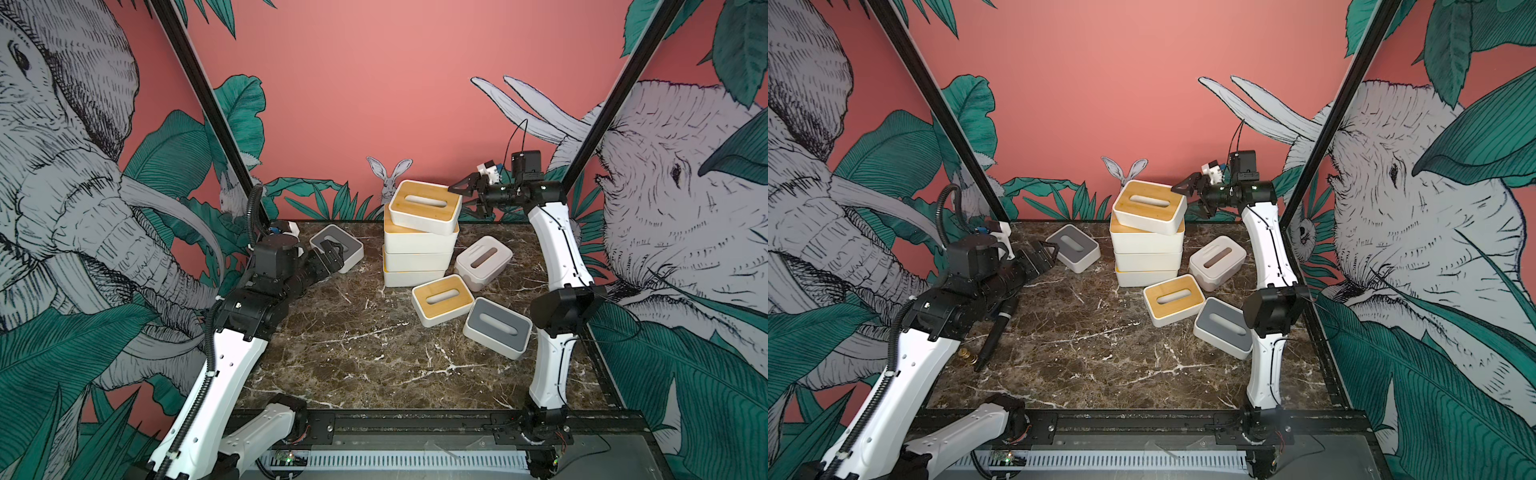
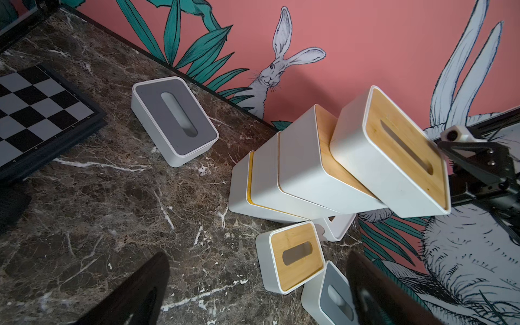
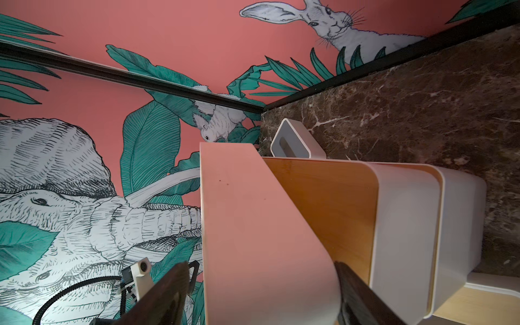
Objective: Stack the tissue boxes
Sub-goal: Place the tissue box at the tissue box.
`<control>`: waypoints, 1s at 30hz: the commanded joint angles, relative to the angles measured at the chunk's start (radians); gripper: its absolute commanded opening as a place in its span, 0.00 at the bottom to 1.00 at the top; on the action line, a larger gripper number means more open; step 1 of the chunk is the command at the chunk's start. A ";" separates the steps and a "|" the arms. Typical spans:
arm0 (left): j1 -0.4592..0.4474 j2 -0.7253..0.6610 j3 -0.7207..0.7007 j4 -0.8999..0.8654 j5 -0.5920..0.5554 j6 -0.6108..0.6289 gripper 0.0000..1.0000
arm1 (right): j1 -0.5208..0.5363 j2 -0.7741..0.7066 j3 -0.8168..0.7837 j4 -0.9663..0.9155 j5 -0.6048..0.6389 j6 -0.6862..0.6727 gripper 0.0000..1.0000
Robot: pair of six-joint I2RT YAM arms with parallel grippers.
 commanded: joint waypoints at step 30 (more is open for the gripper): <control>-0.026 0.688 0.579 0.295 0.400 0.083 0.99 | 0.046 -0.318 -0.278 0.001 0.263 -0.093 0.99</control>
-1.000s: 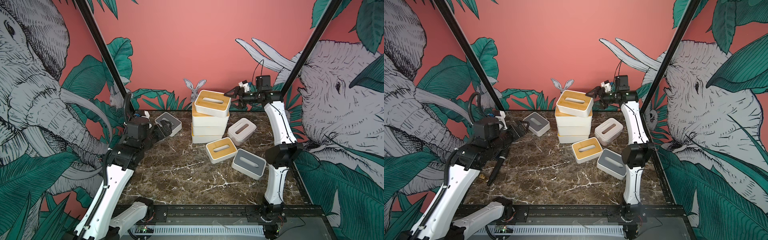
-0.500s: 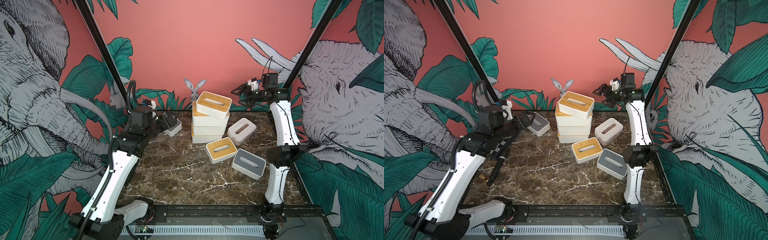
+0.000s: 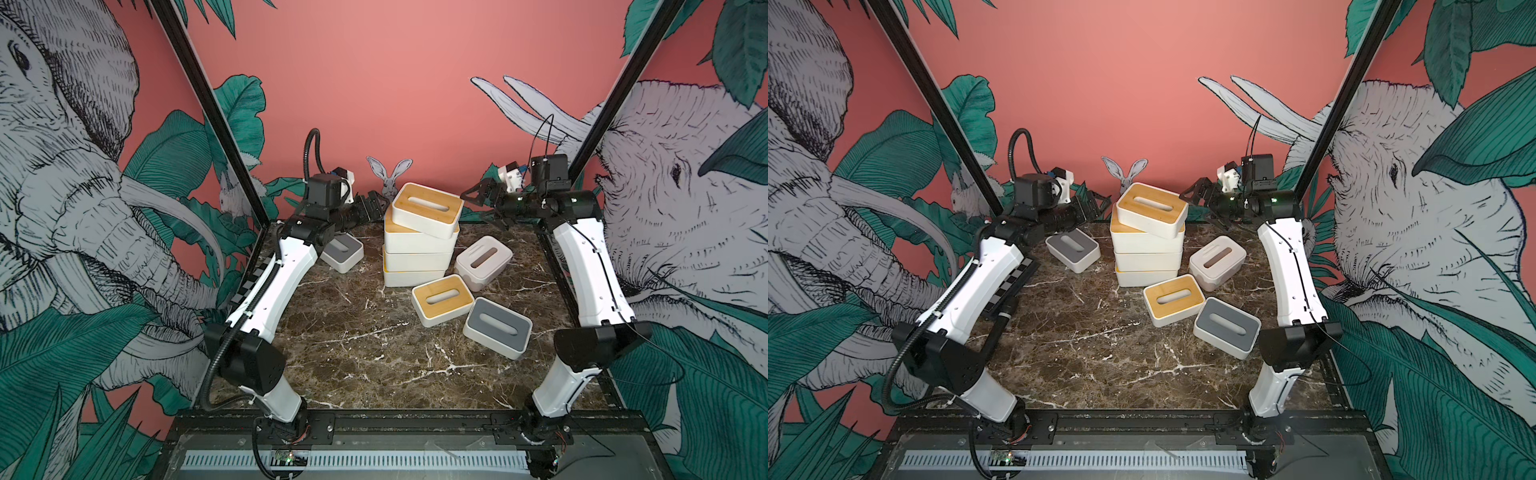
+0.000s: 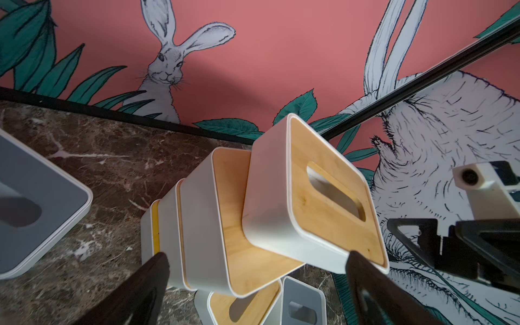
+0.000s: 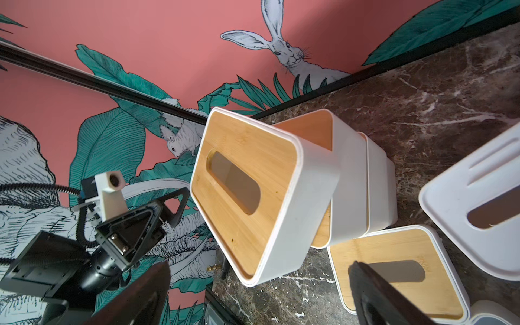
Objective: Stack the tissue boxes
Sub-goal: Place the tissue box at the tissue box.
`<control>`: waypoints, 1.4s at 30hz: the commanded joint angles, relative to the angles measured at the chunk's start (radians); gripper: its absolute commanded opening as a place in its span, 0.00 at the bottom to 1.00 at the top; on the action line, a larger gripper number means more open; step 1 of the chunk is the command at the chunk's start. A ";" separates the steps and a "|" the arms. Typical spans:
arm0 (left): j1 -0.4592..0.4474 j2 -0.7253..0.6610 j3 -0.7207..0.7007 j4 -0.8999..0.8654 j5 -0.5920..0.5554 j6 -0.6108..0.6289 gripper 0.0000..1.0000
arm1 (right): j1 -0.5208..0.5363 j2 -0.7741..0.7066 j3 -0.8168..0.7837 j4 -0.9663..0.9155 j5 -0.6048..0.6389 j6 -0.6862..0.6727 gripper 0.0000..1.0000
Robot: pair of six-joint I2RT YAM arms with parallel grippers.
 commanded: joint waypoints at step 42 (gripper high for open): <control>-0.102 0.070 0.080 0.158 0.098 -0.106 1.00 | 0.044 0.322 0.406 0.056 -0.074 0.131 0.99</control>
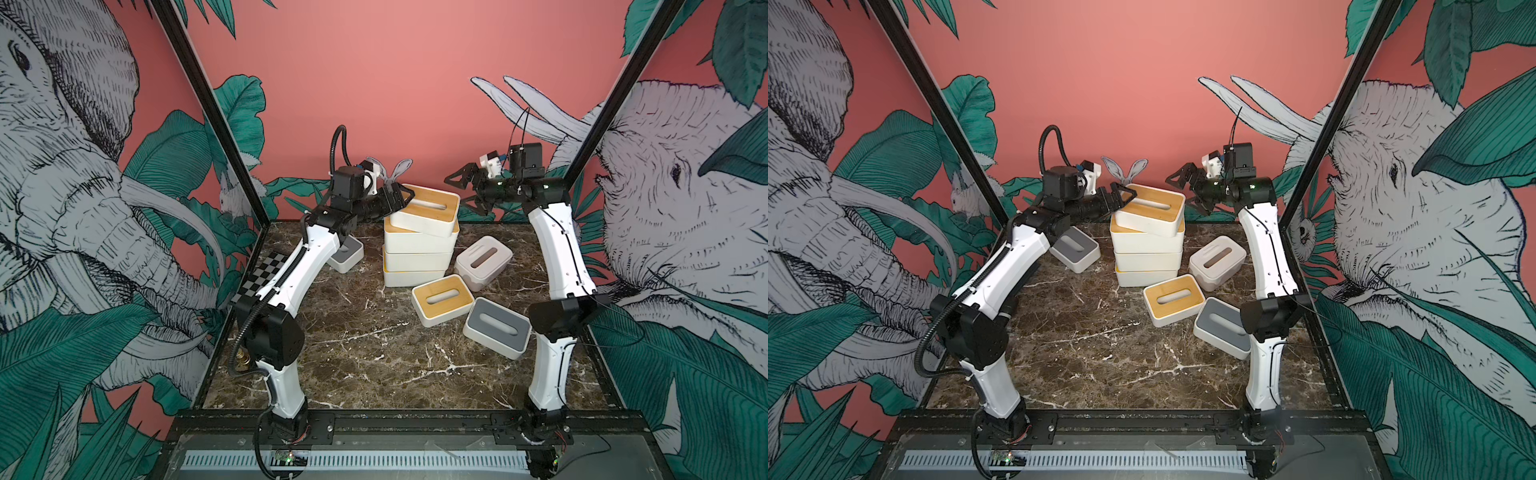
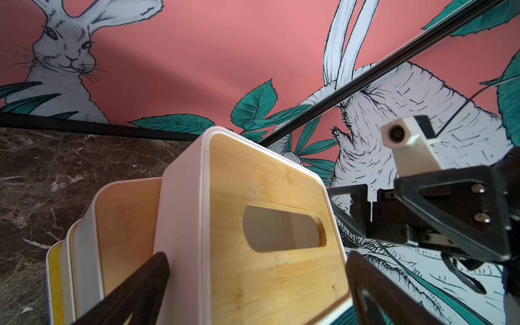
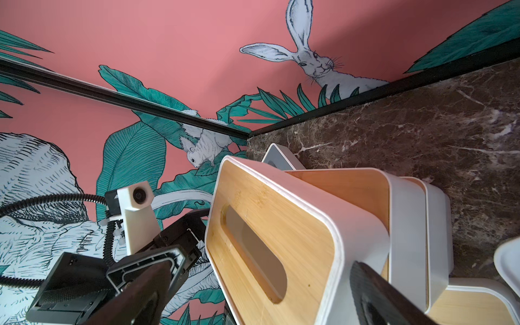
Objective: Stack the tissue boxes
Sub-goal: Place the tissue box at the tissue box.
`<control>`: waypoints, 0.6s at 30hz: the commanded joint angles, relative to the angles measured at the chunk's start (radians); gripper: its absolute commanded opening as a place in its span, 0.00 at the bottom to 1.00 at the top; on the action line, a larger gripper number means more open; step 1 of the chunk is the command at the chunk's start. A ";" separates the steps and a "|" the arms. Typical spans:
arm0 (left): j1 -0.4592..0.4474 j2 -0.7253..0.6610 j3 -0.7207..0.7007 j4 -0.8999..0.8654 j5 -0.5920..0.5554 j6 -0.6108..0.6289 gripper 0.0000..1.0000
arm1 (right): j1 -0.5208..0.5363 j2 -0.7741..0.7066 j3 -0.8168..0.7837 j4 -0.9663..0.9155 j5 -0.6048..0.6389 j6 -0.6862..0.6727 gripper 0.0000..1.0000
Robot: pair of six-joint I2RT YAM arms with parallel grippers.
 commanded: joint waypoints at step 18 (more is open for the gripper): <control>-0.040 -0.096 -0.075 0.085 -0.002 -0.048 0.99 | 0.010 0.074 0.056 0.149 -0.042 0.096 0.99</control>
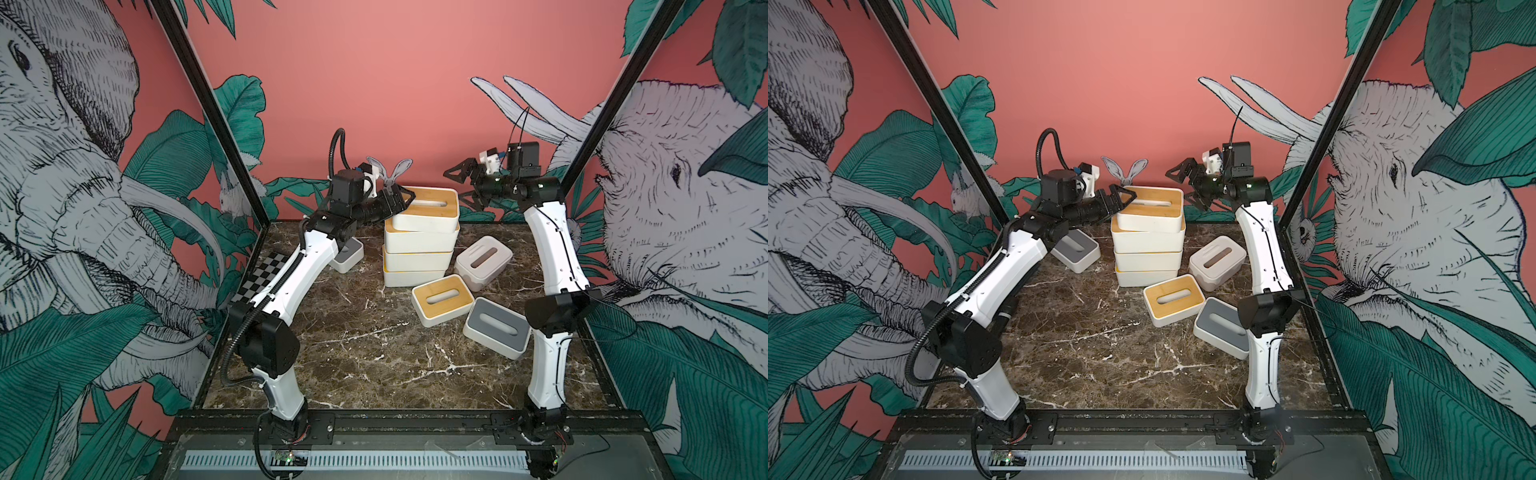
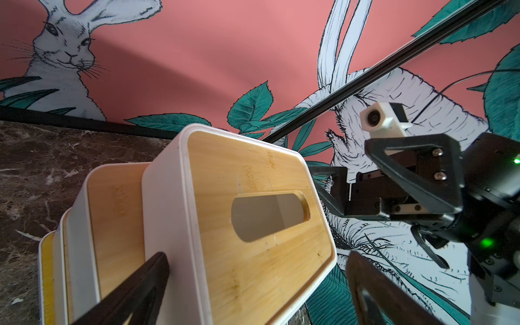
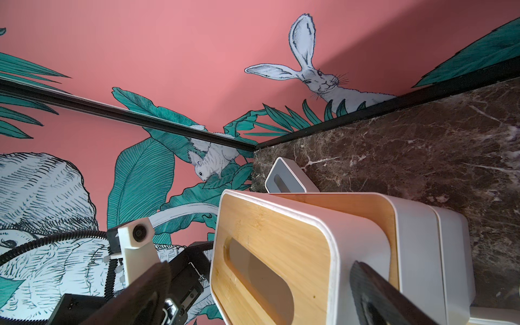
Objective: Stack the tissue boxes
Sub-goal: Place the tissue box at the tissue box.
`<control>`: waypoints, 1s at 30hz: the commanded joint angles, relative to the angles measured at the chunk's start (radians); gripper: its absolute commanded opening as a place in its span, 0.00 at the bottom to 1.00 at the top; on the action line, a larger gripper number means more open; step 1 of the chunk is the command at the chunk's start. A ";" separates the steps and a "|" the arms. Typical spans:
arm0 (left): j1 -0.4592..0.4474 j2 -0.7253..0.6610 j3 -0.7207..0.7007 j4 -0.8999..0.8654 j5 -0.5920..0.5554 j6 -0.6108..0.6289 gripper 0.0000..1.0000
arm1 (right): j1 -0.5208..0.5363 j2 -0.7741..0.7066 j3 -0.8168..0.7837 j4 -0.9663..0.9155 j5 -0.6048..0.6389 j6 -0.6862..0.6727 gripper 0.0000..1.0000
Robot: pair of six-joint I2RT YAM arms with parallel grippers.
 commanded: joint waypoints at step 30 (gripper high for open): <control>-0.011 -0.171 -0.071 -0.039 -0.082 0.017 0.99 | 0.006 0.008 0.047 0.041 0.047 0.011 0.99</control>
